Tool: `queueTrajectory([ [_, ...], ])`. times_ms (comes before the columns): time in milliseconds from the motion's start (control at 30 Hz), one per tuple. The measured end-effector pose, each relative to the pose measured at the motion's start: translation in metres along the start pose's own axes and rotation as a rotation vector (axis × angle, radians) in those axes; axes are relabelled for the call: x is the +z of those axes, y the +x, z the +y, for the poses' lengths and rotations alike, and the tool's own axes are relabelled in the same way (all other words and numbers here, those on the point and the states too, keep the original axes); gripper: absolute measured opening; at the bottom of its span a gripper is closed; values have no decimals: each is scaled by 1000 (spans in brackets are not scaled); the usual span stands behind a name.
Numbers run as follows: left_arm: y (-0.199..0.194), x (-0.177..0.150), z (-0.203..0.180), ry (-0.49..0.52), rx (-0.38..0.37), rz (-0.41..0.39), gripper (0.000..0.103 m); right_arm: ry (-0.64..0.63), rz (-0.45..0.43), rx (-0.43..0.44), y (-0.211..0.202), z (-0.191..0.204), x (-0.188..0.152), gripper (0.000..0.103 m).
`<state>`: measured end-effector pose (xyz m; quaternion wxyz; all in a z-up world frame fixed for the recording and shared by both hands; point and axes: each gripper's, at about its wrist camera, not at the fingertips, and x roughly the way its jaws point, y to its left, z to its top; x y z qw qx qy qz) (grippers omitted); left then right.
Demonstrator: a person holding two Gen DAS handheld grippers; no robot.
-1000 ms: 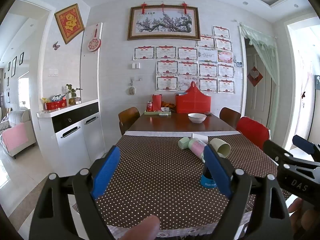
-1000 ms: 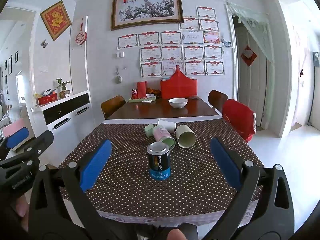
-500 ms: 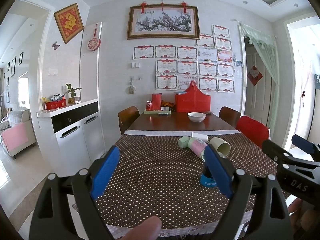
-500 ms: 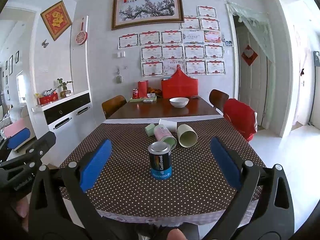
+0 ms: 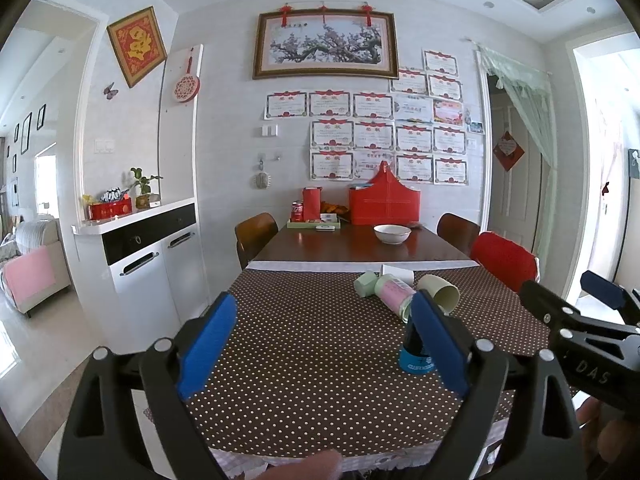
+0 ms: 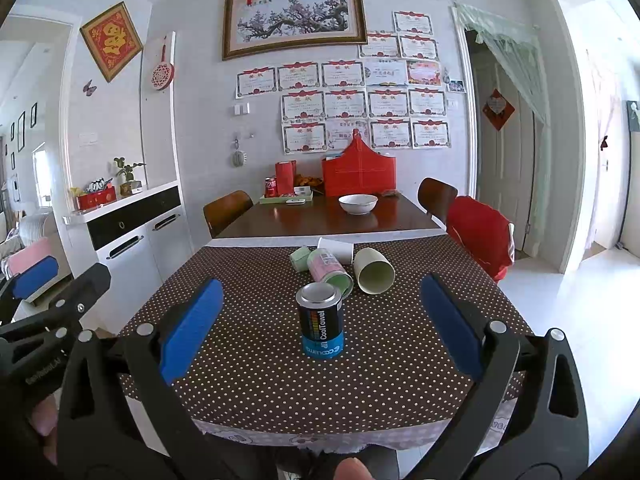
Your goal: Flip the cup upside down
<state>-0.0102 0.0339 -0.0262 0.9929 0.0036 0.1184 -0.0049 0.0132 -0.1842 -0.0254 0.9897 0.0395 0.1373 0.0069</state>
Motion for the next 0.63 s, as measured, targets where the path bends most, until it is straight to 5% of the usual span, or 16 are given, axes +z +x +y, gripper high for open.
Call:
queueTrajectory([
  [633, 2, 0, -5, -2, 23, 3, 89, 2, 1, 4, -1, 5, 0, 97],
])
